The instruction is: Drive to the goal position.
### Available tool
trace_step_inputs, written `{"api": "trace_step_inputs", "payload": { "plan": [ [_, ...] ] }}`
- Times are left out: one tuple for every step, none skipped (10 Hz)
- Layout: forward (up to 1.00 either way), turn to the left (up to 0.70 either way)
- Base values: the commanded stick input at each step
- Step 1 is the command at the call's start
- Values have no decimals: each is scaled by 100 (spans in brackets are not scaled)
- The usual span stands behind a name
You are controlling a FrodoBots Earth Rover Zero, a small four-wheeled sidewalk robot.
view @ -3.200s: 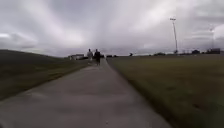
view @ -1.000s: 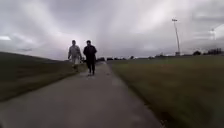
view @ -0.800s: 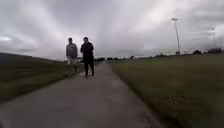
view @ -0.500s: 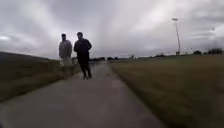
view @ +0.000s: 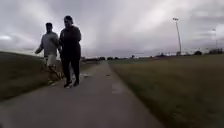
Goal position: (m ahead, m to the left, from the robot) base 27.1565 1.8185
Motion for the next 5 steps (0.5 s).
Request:
{"api": "trace_step_inputs", "payload": {
  "plan": [
    [70, 0],
    [70, 0],
    [70, 0],
    [70, 0],
    [70, 0]
  ]
}}
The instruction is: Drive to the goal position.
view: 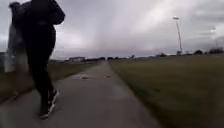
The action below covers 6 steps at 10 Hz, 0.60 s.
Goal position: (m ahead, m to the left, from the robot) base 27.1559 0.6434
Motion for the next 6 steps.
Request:
{"api": "trace_step_inputs", "payload": {
  "plan": [
    [70, 0],
    [70, 0],
    [70, 0],
    [70, 3],
    [70, 19],
    [70, 35]
  ]
}}
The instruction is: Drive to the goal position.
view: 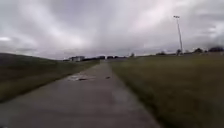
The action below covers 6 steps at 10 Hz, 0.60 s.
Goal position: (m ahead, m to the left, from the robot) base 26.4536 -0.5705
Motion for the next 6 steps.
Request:
{"api": "trace_step_inputs", "payload": {
  "plan": [
    [70, 35],
    [70, 35],
    [70, 26],
    [70, 12],
    [70, 0],
    [70, 0]
  ]
}}
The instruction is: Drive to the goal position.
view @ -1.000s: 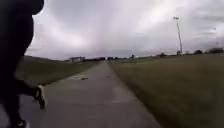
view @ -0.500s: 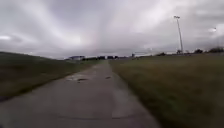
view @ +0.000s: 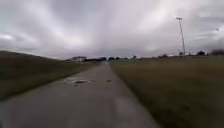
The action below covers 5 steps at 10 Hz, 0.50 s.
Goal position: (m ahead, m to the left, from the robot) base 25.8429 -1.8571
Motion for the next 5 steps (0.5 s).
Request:
{"api": "trace_step_inputs", "payload": {
  "plan": [
    [70, 0],
    [70, 0],
    [70, 0],
    [70, 0],
    [70, 0]
  ]
}}
